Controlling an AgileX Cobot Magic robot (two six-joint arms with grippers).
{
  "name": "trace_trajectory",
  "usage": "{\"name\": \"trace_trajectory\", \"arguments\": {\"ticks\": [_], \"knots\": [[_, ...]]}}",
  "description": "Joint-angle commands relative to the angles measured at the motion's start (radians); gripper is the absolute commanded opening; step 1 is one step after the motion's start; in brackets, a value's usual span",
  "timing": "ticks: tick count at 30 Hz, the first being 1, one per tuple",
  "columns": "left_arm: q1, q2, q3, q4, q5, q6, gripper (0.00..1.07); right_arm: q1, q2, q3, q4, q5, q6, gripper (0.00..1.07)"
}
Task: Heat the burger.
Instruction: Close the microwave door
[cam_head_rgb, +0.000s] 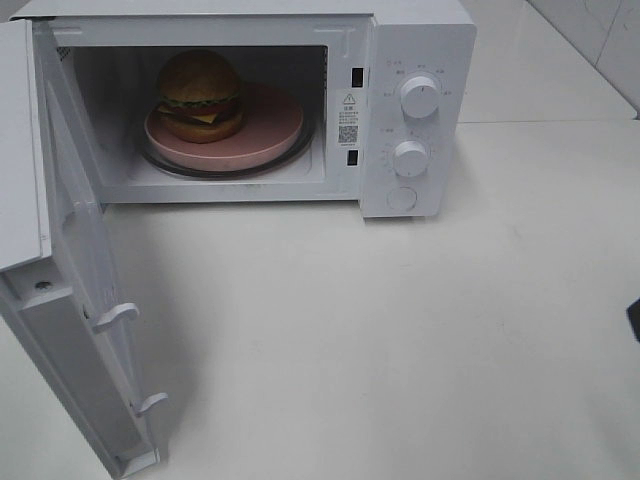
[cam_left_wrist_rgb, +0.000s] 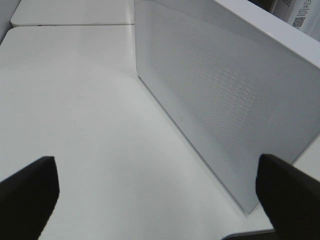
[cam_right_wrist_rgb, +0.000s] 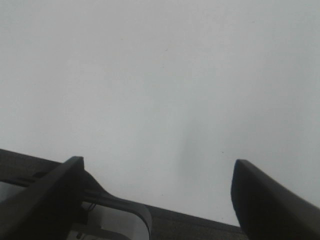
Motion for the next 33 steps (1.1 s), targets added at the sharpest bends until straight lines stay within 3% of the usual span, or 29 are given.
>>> {"name": "trace_trajectory", "arguments": {"ticks": [1, 19, 25, 33], "knots": [[-0.004, -0.017, 0.003, -0.005, -0.015, -0.003, 1.0, -0.046, -0.07, 0.004, -0.006, 0.037, -0.038, 0.76], [-0.004, -0.017, 0.003, -0.005, -0.015, -0.003, 1.0, -0.165, -0.634, 0.029, -0.02, 0.136, -0.044, 0.76], [-0.004, -0.017, 0.003, -0.005, -0.015, -0.003, 1.0, -0.211, -0.767, 0.11, -0.029, 0.132, -0.043, 0.76], [-0.004, -0.015, 0.003, -0.005, -0.015, -0.003, 1.0, -0.258, -0.831, 0.123, -0.002, 0.074, -0.033, 0.76]]}}
